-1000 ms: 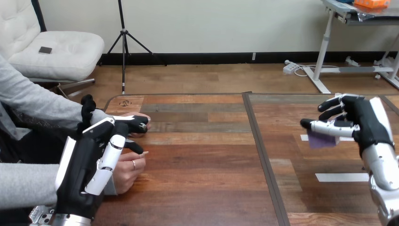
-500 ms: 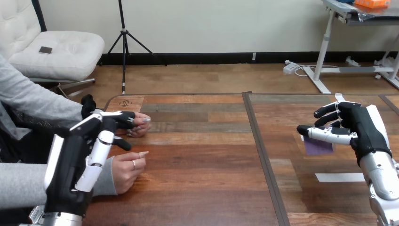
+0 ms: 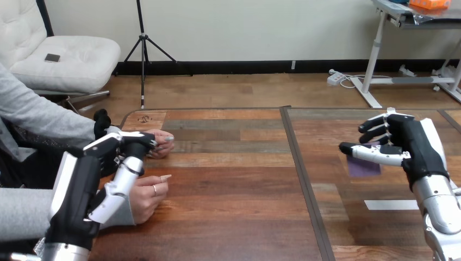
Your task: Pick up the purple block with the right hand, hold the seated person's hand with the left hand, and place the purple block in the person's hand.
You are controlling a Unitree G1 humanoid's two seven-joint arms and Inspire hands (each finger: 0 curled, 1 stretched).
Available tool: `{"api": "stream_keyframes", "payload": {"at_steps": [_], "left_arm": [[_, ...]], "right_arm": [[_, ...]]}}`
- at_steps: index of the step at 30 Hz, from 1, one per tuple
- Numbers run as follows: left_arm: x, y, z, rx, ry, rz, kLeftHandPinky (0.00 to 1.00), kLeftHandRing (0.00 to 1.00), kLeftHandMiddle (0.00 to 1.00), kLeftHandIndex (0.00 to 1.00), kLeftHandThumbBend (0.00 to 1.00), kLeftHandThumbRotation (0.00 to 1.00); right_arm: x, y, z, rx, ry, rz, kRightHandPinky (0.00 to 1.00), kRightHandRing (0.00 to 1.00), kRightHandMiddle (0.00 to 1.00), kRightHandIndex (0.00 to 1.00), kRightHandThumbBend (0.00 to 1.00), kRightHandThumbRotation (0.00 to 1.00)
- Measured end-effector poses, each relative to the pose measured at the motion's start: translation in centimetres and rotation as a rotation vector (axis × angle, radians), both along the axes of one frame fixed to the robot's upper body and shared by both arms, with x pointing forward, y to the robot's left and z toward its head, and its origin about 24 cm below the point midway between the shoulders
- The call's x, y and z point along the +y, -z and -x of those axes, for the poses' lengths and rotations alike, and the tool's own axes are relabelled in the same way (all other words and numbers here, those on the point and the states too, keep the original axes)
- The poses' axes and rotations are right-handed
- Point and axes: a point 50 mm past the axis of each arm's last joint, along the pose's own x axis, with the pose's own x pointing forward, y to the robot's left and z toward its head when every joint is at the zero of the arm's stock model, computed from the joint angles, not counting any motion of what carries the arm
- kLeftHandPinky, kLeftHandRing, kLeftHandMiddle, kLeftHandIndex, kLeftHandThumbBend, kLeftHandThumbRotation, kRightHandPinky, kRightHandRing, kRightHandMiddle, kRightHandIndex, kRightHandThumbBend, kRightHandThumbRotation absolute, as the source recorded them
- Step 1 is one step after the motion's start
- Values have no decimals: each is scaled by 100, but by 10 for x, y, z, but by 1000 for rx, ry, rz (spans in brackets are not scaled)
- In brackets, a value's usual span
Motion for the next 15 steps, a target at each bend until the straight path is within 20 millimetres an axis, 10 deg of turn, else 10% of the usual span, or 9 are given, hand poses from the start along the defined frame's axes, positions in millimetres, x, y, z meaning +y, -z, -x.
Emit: {"api": "stream_keyframes", "payload": {"at_steps": [15], "left_arm": [[13,-16,-8,59,9,-355,62,78,80,76,93,47]], "right_arm": [[3,-3,-1,-28,-33,-40,37,39,44,44,86,0]]}}
